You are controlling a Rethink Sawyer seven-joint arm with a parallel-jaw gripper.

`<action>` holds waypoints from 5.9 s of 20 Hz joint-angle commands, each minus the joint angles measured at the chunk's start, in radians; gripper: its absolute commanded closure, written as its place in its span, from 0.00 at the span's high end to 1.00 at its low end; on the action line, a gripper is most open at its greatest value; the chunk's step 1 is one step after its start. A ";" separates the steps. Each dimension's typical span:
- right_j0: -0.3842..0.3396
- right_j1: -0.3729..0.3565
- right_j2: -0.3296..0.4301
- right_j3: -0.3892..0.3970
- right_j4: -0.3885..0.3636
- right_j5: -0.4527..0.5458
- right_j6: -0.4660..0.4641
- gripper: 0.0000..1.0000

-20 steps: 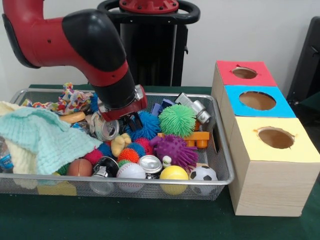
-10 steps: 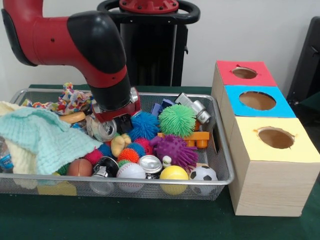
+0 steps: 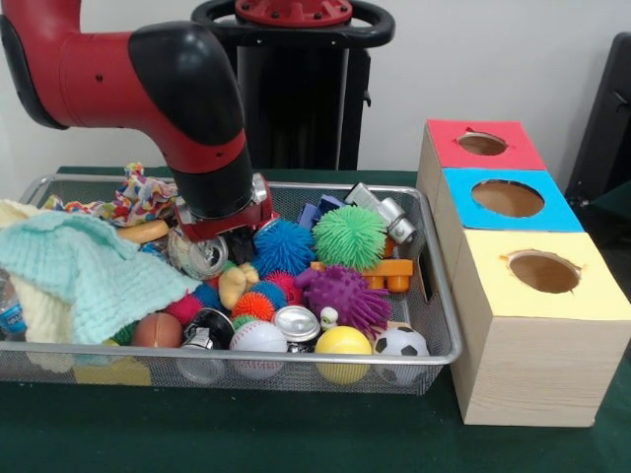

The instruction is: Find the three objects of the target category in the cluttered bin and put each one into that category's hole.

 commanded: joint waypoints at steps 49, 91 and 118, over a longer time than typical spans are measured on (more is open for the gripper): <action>-0.094 0.107 0.057 0.021 0.066 -0.141 0.109 1.00; -0.037 0.070 -0.009 0.011 0.093 -0.068 0.126 0.00; -0.222 -0.181 0.151 0.029 0.387 0.405 -0.012 0.00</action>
